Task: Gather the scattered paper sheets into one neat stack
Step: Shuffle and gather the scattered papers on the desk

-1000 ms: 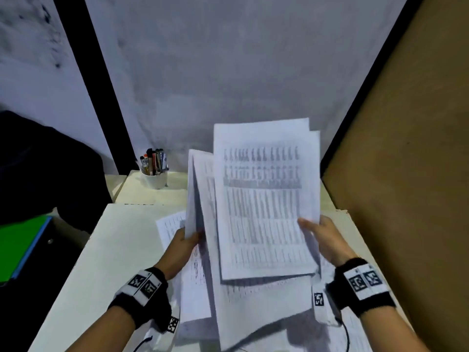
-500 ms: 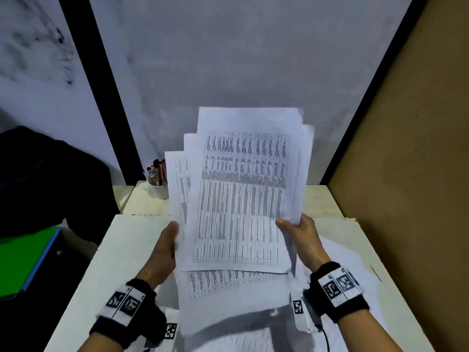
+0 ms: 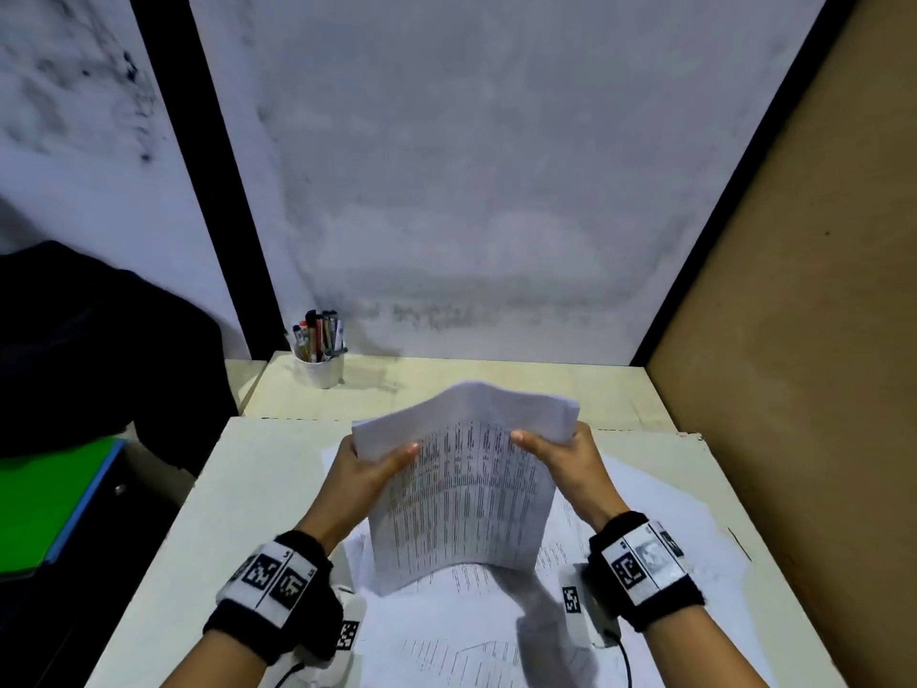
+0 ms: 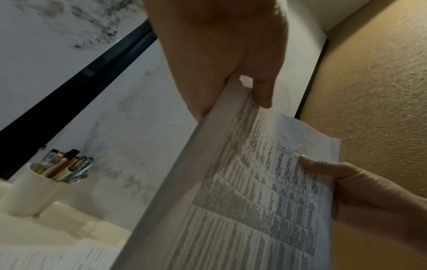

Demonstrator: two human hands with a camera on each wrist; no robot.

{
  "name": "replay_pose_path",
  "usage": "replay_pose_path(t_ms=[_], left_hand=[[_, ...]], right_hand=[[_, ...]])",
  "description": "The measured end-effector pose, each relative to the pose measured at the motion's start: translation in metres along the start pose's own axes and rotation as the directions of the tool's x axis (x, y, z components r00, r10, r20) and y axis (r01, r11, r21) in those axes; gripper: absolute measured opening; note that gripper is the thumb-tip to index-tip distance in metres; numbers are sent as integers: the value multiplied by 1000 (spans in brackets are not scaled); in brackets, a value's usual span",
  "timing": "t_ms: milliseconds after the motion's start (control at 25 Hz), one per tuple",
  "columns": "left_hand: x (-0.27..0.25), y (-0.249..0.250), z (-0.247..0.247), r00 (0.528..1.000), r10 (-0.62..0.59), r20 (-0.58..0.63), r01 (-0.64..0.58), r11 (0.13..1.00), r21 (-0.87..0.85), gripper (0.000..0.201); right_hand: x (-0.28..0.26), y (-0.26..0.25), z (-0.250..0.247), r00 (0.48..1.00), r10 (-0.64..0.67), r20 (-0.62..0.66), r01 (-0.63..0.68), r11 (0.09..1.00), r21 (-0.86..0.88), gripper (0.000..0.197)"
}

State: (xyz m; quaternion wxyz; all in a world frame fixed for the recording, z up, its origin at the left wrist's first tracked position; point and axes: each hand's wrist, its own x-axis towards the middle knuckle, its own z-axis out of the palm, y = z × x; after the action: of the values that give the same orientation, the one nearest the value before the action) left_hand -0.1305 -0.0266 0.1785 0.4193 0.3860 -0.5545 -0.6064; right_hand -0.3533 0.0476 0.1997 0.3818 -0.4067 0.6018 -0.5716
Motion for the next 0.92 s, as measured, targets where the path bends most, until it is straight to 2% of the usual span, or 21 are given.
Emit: replay_pose_path(t_ms=[80, 120, 240, 320, 400, 440, 520, 600, 640, 680, 720, 800, 840, 880, 920], left_hand=[[0, 8, 0, 998, 62, 24, -61, 997, -41, 61], [0, 9, -1, 997, 65, 38, -63, 996, -56, 56], [6, -17, 3, 999, -39, 21, 39, 999, -12, 66], [6, -37, 12, 994, -112, -13, 112, 994, 19, 40], [6, -47, 15, 991, -130, -17, 131, 987, 97, 8], [6, -50, 12, 992, -126, 13, 122, 977, 173, 5], [7, -59, 0, 990, -128, 49, 107, 944, 312, 24], [5, -72, -19, 985, -172, -9, 165, 927, 336, 30], [2, -78, -30, 980, -189, -56, 197, 926, 322, 33], [-1, -86, -42, 972, -209, -103, 231, 920, 316, 36], [-5, -94, -54, 963, -229, -144, 264, 911, 315, 38], [-15, -109, -75, 944, -261, -202, 317, 887, 336, 41], [-19, -115, -84, 935, -278, -220, 341, 873, 348, 42], [-24, -121, -90, 926, -298, -234, 366, 862, 351, 44], [-27, -127, -95, 916, -318, -245, 388, 856, 342, 46]], right_hand=[[3, -4, -3, 1000, -28, -12, 29, 998, 47, 19], [3, -3, -3, 1000, -26, -6, 26, 998, 57, 19], [3, 17, 11, 996, 91, -2, -91, 996, -8, 13], [3, 25, 21, 988, 130, -83, -133, 991, -21, 9], [11, 18, 22, 986, 74, -151, -72, 997, 16, 13], [15, 11, 18, 984, 49, -174, -42, 998, 43, 13], [22, 7, -1, 983, 54, -175, -34, 993, 114, 11], [24, 26, -31, 978, 149, -145, -128, 981, 146, 16], [21, 48, -49, 958, 234, -166, -220, 971, 97, 23], [15, 75, -67, 917, 338, -213, -344, 939, 7, 33], [6, 102, -85, 851, 444, -281, -484, 871, -89, 45], [-18, 152, -109, 686, 608, -400, -719, 650, -245, 66], [-29, 170, -114, 621, 649, -439, -783, 533, -319, 73], [-37, 180, -112, 588, 658, -471, -807, 440, -393, 78], [-41, 182, -104, 586, 639, -498, -805, 394, -443, 80]])
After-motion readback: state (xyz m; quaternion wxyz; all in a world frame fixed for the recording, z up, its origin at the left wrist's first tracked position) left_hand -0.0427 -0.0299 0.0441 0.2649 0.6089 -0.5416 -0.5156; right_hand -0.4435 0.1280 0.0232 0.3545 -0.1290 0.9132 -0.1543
